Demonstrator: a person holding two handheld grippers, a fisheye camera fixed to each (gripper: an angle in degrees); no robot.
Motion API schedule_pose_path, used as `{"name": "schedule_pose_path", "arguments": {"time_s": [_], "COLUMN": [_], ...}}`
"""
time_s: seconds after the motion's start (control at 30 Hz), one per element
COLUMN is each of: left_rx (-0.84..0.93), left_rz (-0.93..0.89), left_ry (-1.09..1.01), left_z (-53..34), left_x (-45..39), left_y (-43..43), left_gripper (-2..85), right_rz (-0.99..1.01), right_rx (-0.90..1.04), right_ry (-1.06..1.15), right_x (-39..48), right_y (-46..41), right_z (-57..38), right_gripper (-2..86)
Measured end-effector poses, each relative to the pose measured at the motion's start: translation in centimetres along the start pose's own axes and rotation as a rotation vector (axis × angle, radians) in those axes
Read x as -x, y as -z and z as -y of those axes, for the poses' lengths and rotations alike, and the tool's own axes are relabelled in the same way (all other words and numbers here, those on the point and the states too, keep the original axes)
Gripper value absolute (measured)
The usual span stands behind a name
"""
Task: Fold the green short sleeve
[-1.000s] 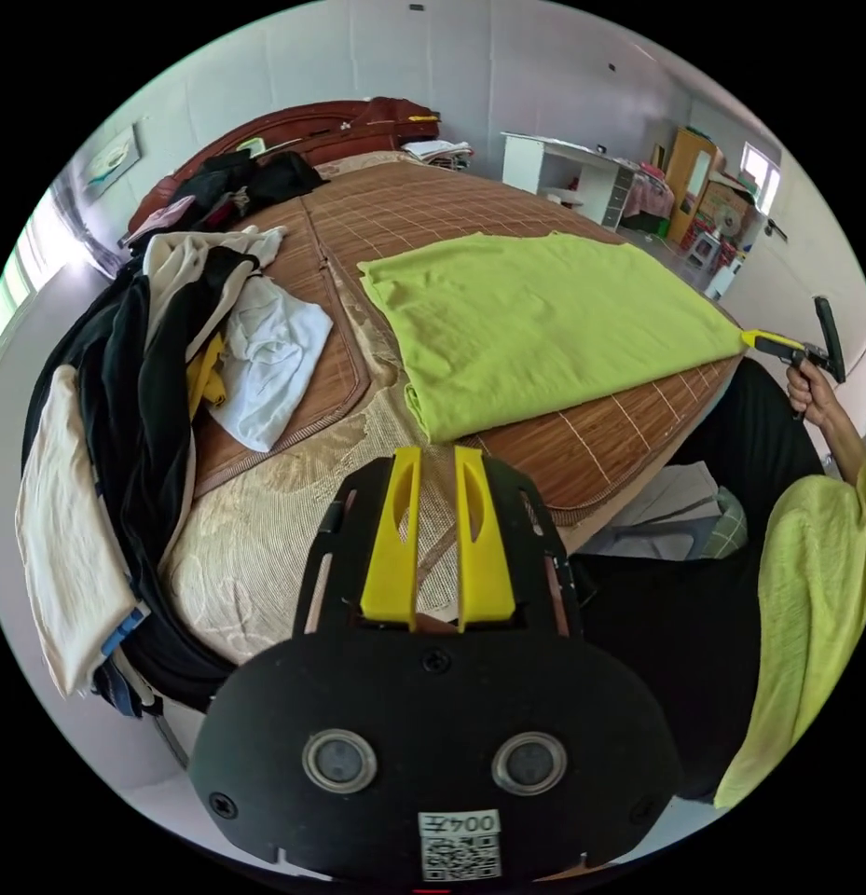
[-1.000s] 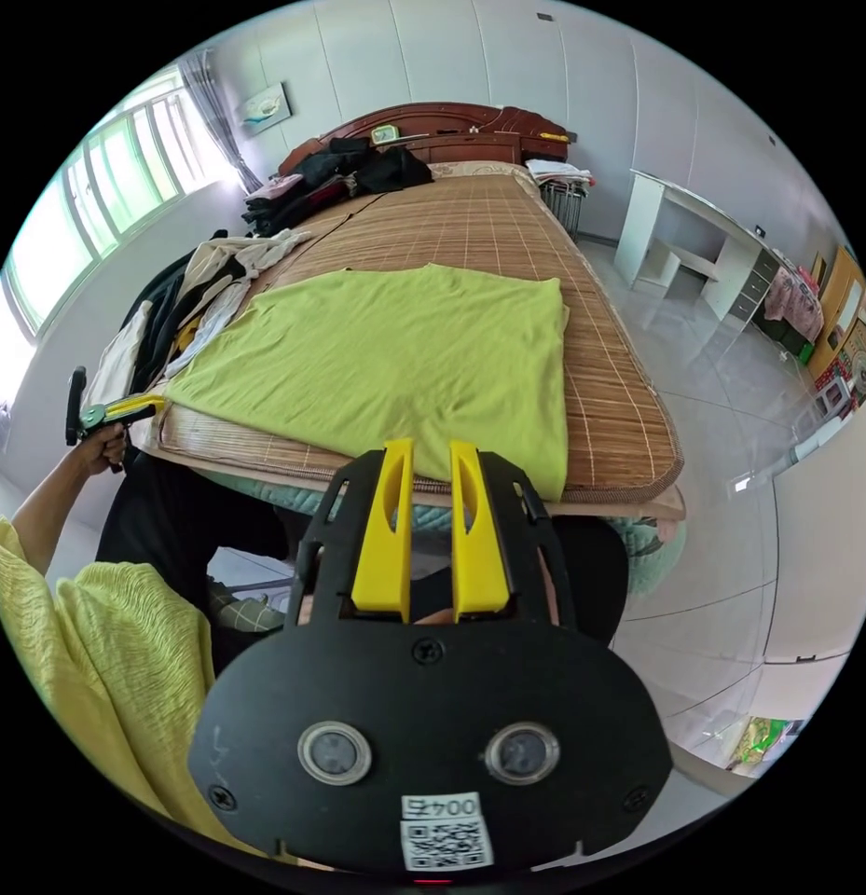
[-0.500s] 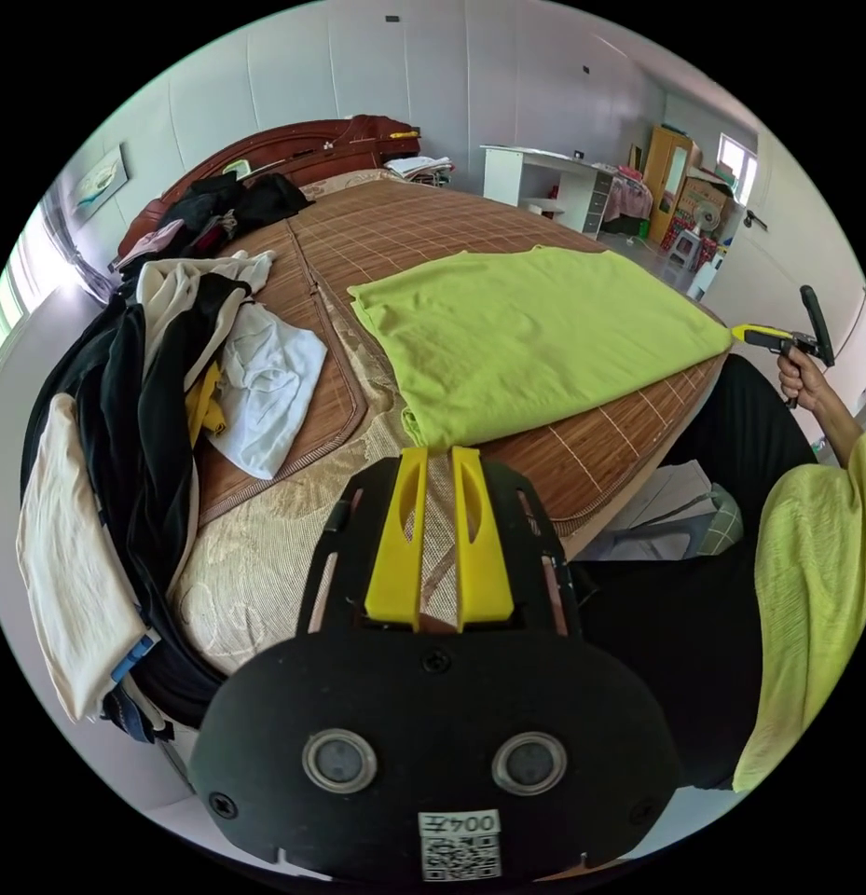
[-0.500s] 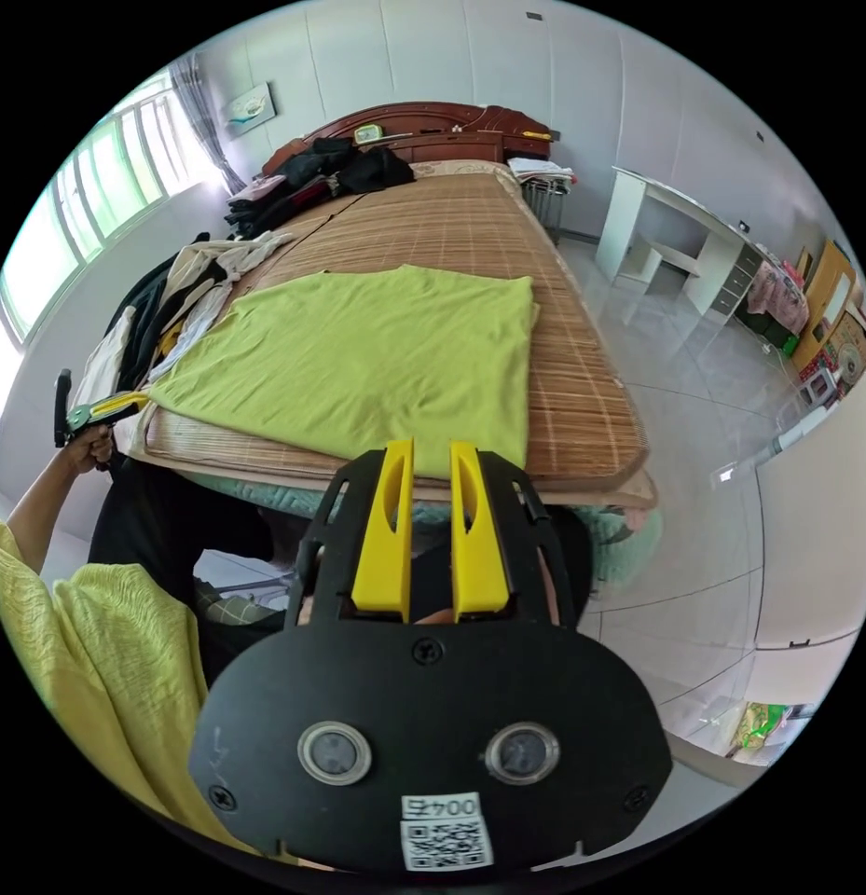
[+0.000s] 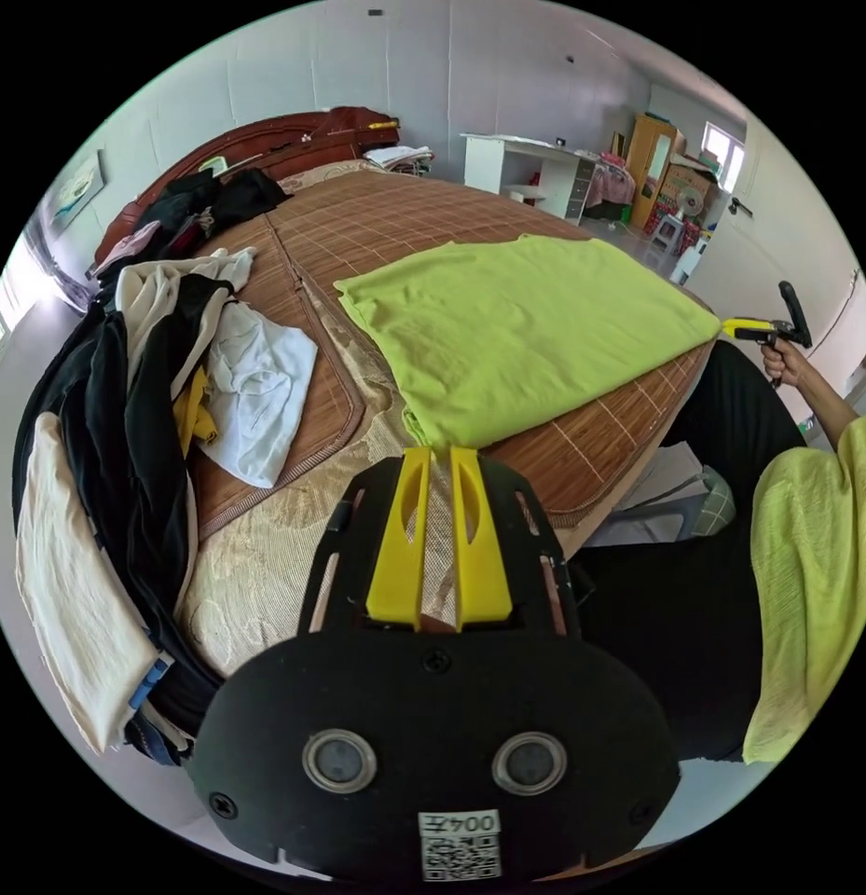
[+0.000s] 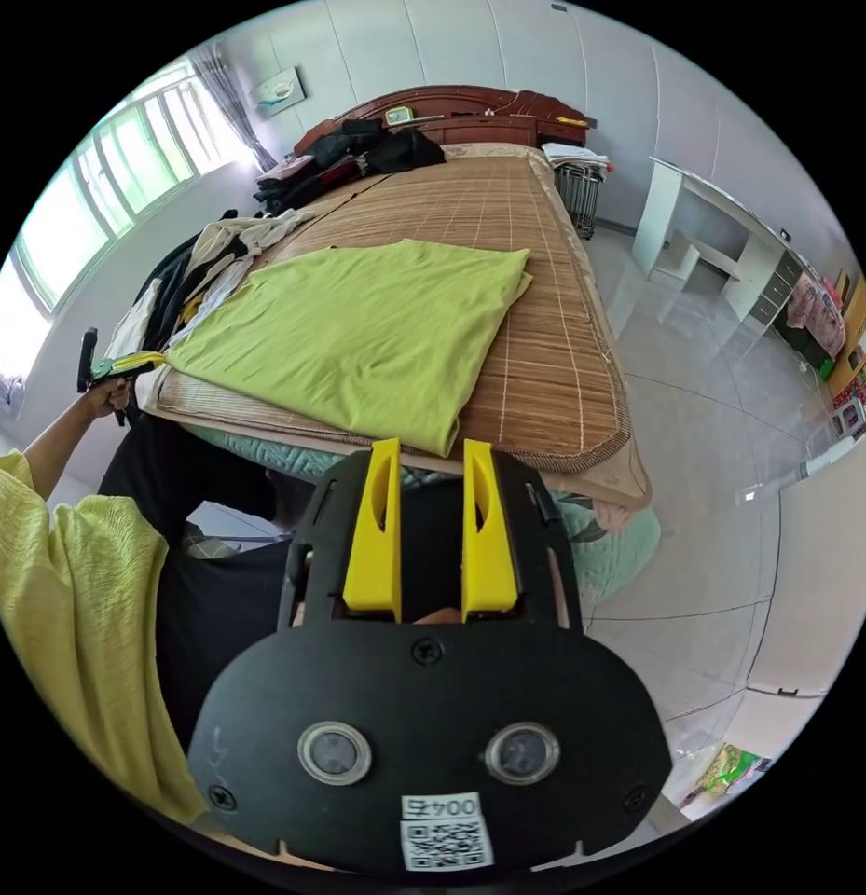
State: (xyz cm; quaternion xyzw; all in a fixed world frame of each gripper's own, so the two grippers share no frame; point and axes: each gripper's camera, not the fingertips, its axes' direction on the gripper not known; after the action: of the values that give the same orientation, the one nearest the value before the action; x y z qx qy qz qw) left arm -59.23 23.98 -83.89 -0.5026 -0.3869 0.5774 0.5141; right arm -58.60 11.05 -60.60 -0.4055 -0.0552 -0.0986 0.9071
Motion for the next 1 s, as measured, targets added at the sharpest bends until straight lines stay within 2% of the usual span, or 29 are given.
{"name": "schedule_pose_path", "arguments": {"time_s": [0.33, 0.5, 0.7, 0.83, 0.93, 1.0], "left_rx": [0.052, -0.015, -0.004, -0.055, -0.017, -0.007], "left_rz": [-0.001, -0.066, -0.078, -0.147, -0.075, -0.026], "left_ry": [-0.052, 0.013, -0.018, 0.020, 0.011, 0.012], "left_z": [0.5, 0.5, 1.1, 1.4, 1.5, 0.3], "left_x": [0.6, 2.1, 1.5, 1.7, 1.0, 0.8], "left_y": [-0.2, 0.1, -0.5, 0.2, 0.5, 1.2], "left_gripper": [4.7, 3.1, 2.0, 1.3, 1.0, 0.7], "right_rz": [0.074, 0.084, 0.084, 0.112, 0.152, 0.110], "right_rx": [-0.024, -0.025, -0.004, -0.013, -0.026, -0.037], "right_ry": [-0.004, -0.009, -0.010, -0.031, -0.030, -0.027], "right_x": [-1.3, -1.6, -1.8, -2.3, -2.4, -2.4], "right_y": [-2.4, -3.2, -4.3, -4.6, -4.2, -3.2], "right_z": [0.1, -0.1, 0.0, -0.1, 0.3, 0.5], "right_gripper": [8.0, 8.2, 8.0, 2.6, 0.8, 0.1]}}
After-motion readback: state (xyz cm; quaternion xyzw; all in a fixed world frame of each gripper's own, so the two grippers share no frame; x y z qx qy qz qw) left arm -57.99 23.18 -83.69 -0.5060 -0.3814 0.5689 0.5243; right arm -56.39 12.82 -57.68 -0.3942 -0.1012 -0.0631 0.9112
